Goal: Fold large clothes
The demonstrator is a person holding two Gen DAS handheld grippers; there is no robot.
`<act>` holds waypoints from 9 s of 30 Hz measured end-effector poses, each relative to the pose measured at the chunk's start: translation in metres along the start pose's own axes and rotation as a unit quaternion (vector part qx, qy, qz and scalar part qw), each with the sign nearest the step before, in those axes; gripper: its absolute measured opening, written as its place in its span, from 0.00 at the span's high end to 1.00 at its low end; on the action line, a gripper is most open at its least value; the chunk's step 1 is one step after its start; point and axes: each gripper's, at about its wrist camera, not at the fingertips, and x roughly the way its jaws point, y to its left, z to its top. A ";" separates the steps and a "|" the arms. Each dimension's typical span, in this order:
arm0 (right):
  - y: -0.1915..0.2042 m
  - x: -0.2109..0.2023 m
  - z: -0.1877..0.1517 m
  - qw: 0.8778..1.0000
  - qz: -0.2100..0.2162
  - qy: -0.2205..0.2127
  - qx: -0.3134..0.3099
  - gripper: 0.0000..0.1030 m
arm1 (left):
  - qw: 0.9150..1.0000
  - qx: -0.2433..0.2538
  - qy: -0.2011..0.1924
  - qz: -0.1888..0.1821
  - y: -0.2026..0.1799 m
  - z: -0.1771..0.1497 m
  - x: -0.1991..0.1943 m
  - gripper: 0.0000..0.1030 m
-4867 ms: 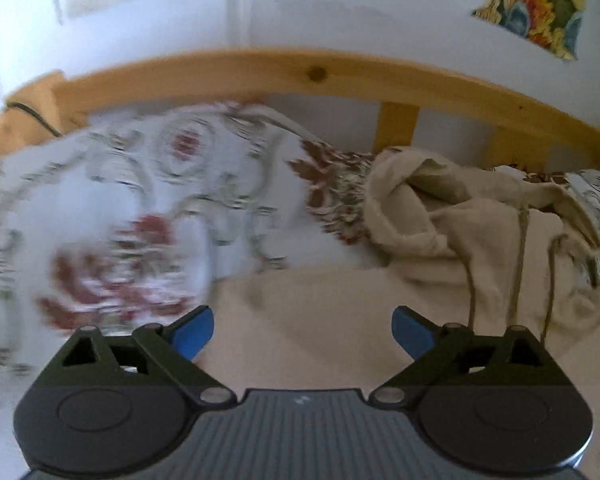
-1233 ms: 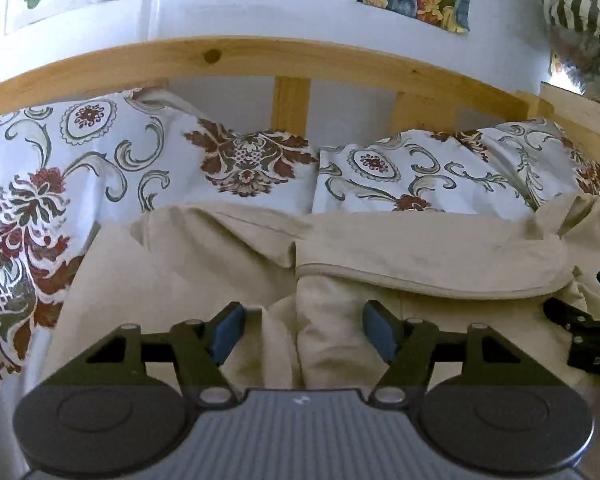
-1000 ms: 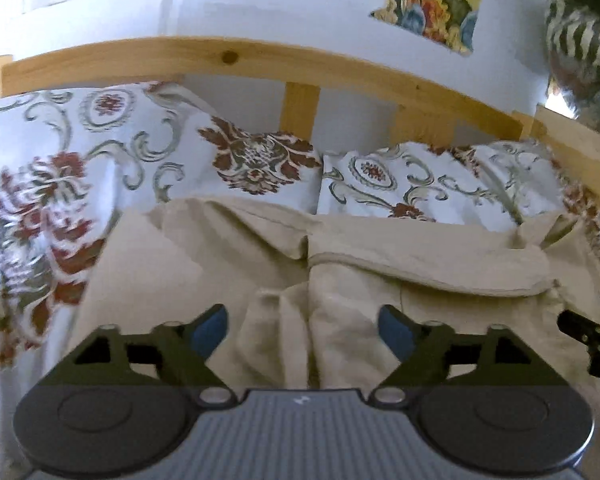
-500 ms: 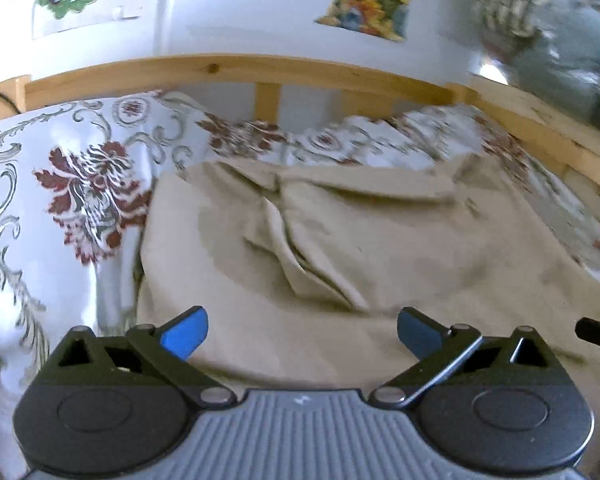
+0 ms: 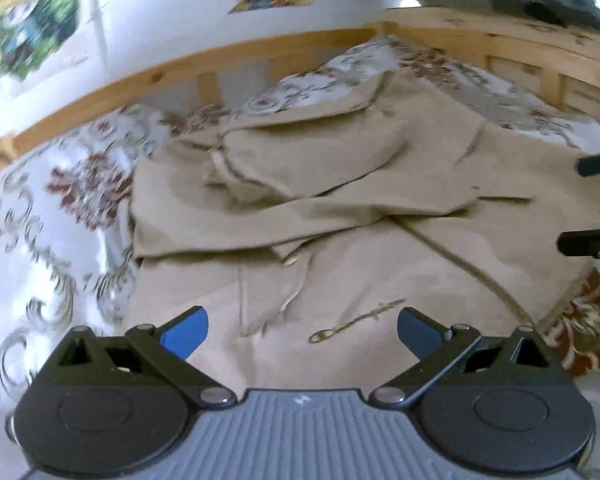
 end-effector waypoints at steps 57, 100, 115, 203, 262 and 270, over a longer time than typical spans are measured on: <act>-0.053 0.078 0.053 0.996 -0.078 -0.052 -0.013 0.01 | 0.987 -0.156 -0.033 0.021 0.120 0.062 0.075 0.01; 0.032 0.015 0.004 0.978 -0.051 -0.095 -0.180 0.01 | 0.993 0.115 0.018 0.022 -0.017 -0.029 -0.012 0.30; 0.040 0.025 -0.010 0.975 0.011 -0.028 -0.219 0.01 | 0.998 0.037 0.047 0.036 0.018 -0.015 -0.008 0.87; -0.120 0.075 -0.003 0.945 -0.306 -0.033 0.107 0.04 | 0.996 -0.084 0.006 -0.037 0.151 0.009 -0.015 0.08; -0.007 0.110 0.036 0.975 -0.183 -0.116 0.043 0.01 | 0.995 -0.057 -0.013 0.080 0.050 0.042 0.091 0.03; 0.004 0.143 0.020 0.980 -0.188 -0.055 0.033 0.02 | 0.994 -0.102 0.008 0.027 0.089 0.020 0.117 0.00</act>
